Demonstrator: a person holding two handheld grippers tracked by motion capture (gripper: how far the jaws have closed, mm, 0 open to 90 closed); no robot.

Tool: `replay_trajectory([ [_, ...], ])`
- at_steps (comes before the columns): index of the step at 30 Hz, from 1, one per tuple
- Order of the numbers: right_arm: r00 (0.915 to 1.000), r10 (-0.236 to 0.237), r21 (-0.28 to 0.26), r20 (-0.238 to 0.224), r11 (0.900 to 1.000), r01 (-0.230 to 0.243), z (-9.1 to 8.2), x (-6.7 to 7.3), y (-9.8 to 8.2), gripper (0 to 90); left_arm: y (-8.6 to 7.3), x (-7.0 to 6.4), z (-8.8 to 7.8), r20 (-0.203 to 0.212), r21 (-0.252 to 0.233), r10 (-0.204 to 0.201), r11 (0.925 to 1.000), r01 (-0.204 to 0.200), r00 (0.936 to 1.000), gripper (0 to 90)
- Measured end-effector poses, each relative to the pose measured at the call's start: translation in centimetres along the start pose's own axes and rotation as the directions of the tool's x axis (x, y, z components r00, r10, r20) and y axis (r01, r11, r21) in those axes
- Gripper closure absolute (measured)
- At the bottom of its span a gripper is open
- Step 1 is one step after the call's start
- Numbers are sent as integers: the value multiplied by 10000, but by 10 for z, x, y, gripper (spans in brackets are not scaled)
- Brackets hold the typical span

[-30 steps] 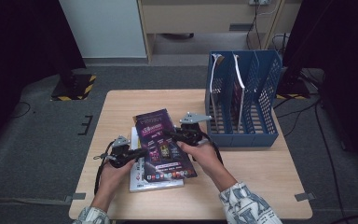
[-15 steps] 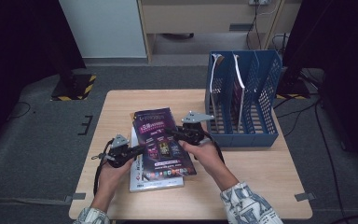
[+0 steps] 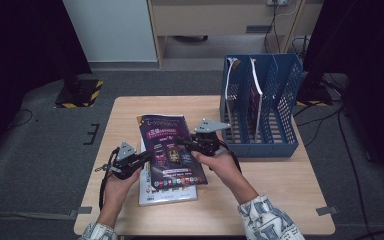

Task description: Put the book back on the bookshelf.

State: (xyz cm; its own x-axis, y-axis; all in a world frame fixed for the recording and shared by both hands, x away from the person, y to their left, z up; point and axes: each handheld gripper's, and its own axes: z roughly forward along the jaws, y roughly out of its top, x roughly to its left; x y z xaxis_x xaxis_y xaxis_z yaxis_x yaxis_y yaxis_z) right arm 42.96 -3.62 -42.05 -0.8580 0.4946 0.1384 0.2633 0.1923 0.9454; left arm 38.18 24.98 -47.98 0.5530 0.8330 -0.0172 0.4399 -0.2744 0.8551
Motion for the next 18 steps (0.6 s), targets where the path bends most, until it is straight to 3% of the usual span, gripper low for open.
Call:
replay_trajectory([
  [9, 9997, -226, -124, 98, 9997, 227, -1, 2, 3, 828, 5, 0, -8, -289, -361, 22, 9993, -32, 9996, 806],
  [18, 9995, -296, -275, 52, 9992, 297, -4, 3, 6, 817, 10, 0, -16, -491, -796, -59, 9968, 20, 9988, 809],
])
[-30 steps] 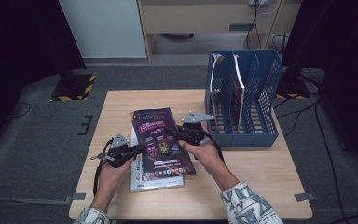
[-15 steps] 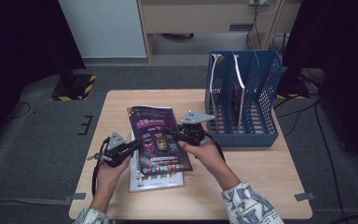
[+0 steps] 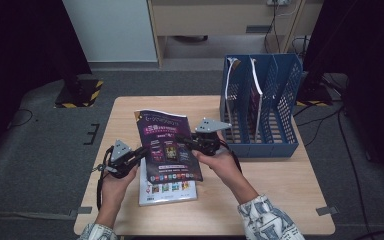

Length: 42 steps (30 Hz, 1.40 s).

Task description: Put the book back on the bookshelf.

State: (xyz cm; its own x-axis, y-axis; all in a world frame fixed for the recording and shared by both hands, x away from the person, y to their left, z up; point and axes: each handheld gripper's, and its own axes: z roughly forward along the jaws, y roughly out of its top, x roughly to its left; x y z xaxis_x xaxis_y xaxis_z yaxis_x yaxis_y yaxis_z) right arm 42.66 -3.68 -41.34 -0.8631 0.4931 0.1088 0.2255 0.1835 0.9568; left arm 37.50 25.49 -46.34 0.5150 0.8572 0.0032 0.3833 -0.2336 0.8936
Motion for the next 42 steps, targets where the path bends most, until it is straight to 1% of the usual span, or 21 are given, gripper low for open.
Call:
replay_trajectory([
  [2, 10000, -10, -2, -4, 10000, 10, 1, 1, 1, 779, 1, 0, -2, -61, -66, 53, 10000, -54, 10000, 810],
  [4, 10000, -91, 13, 14, 10000, 91, 1, 2, 1, 777, 3, 1, -3, -69, -128, 70, 9999, -71, 10000, 811],
  [6, 10000, -53, -13, 0, 10000, 53, 1, 2, 1, 778, 3, 0, -4, -115, -151, 77, 9999, -78, 9999, 811],
  [9, 9999, -40, -90, -135, 10000, 39, 1, 3, 1, 777, 4, 1, -4, -112, -162, 85, 9998, -87, 9999, 812],
  [11, 9998, -24, -112, -190, 9999, 22, 2, 4, 2, 756, 4, 1, -5, -80, -189, 87, 9998, -89, 9999, 812],
  [14, 9996, -220, -100, -189, 9997, 218, 5, 6, 2, 736, 4, 0, -5, -84, -194, 99, 9998, -101, 9999, 812],
  [19, 9992, -345, -11, -203, 9994, 344, 7, 9, 4, 716, 4, 0, -5, -86, -200, 85, 9998, -87, 9999, 811],
  [22, 9994, -293, -28, -210, 9996, 292, 8, 8, 4, 710, 4, 0, -5, -76, -236, 85, 9997, -87, 9999, 811],
  [25, 9993, -190, -57, -328, 9998, 188, 9, 7, 5, 694, 5, -1, -5, -75, -253, 94, 9996, -96, 9999, 811],
  [26, 9994, -141, -78, -319, 9999, 138, 9, 7, 5, 682, 4, -1, -5, -77, -249, 92, 9996, -94, 9999, 811],
  [28, 9988, 66, -35, -480, 10000, -68, 10, 6, 5, 643, 4, 0, -4, -69, -252, 72, 9997, -73, 10000, 811],
  [29, 9986, 75, -15, -528, 10000, -76, 11, 6, 5, 626, 4, 0, -4, -70, -253, 66, 9997, -68, 10000, 812],
  [32, 9982, -57, 98, -592, 9999, 62, 12, 6, 7, 574, 4, 0, -4, -76, -258, 61, 9996, -63, 10000, 812],
  [34, 9980, -65, 145, -634, 9999, 74, 14, 7, 8, 546, 4, 0, -4, -77, -270, 49, 9996, -51, 10000, 811],
  [36, 9977, -83, 217, -676, 9997, 98, 15, 8, 8, 495, 4, 0, -4, -73, -277, 50, 9996, -52, 10000, 811],
  [38, 9958, -146, 176, -903, 9997, 163, 15, 8, 8, 465, 4, -1, -5, -67, -283, 47, 9996, -49, 10000, 811],
  [40, 9960, -227, 137, -862, 9996, 240, 15, 8, 8, 510, 4, 0, -5, -59, -298, 49, 9995, -51, 10000, 811],
  [42, 9971, -273, 86, -714, 9996, 279, 14, 8, 7, 563, 4, -1, -5, -51, -329, 59, 9994, -61, 10000, 811],
])
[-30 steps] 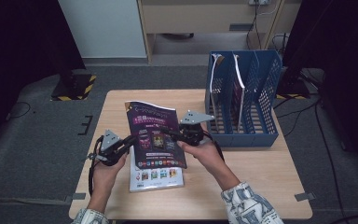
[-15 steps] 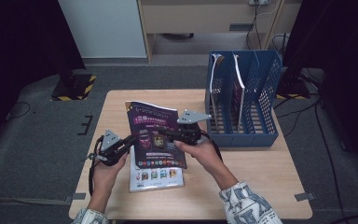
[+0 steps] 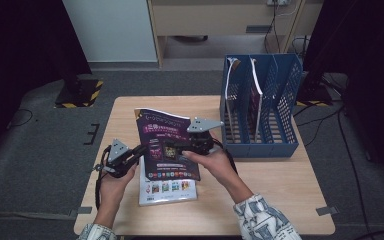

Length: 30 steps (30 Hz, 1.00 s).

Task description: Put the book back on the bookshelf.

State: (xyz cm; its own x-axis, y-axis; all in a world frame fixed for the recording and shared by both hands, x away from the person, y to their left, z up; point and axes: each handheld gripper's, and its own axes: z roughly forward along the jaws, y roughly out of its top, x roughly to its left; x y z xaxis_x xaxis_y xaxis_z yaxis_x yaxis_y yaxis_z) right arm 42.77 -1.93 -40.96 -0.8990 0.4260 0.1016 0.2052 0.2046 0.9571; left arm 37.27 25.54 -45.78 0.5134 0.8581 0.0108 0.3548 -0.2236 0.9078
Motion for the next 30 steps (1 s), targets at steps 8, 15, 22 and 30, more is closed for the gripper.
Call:
replay_trajectory([
  [8, 9987, 153, -186, 479, 9997, -144, -3, -4, -2, 790, 0, 0, 0, 0, -51, 3, 10000, -3, 10000, 811],
  [15, 9986, 231, -249, 480, 9995, -219, -4, -5, -3, 838, -2, 0, 2, -54, -124, -102, 9999, 101, 9999, 791],
  [22, 9990, 122, -318, 438, 9994, -108, -3, -2, -3, 840, -9, 3, 9, 364, 381, -200, 9991, 186, 9991, 679],
  [30, 9986, 271, -349, 465, 9991, -254, -5, -4, -3, 839, -18, 7, 18, 28, 1016, -600, 9931, 594, 9982, 361],
])
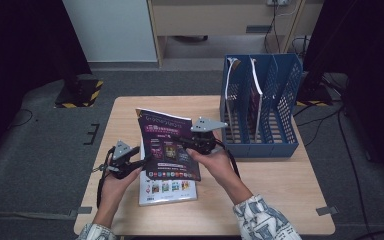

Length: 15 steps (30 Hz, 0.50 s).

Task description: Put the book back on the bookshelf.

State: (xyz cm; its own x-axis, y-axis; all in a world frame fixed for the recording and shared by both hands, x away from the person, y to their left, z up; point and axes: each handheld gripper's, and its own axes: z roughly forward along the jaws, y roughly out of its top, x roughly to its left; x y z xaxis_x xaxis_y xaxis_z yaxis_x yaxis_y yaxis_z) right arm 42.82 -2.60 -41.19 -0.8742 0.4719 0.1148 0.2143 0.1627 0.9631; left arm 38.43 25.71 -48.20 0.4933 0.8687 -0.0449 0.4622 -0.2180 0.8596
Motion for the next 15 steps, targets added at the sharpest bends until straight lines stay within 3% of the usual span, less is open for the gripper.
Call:
replay_trajectory([
  [4, 10000, -45, -13, 54, 10000, 45, -1, 0, 0, 839, -5, 3, 3, -37, 254, -127, 9996, 128, 9999, 274],
  [7, 9999, -67, -72, 116, 10000, 67, -2, 1, 0, 840, -6, 6, 5, -65, 212, 6, 9998, -5, 10000, 259],
  [15, 9992, -233, -510, 326, 9984, 249, -11, 1, 8, 841, -11, 10, 6, -348, 576, -155, 9982, 175, 9993, 238],
])
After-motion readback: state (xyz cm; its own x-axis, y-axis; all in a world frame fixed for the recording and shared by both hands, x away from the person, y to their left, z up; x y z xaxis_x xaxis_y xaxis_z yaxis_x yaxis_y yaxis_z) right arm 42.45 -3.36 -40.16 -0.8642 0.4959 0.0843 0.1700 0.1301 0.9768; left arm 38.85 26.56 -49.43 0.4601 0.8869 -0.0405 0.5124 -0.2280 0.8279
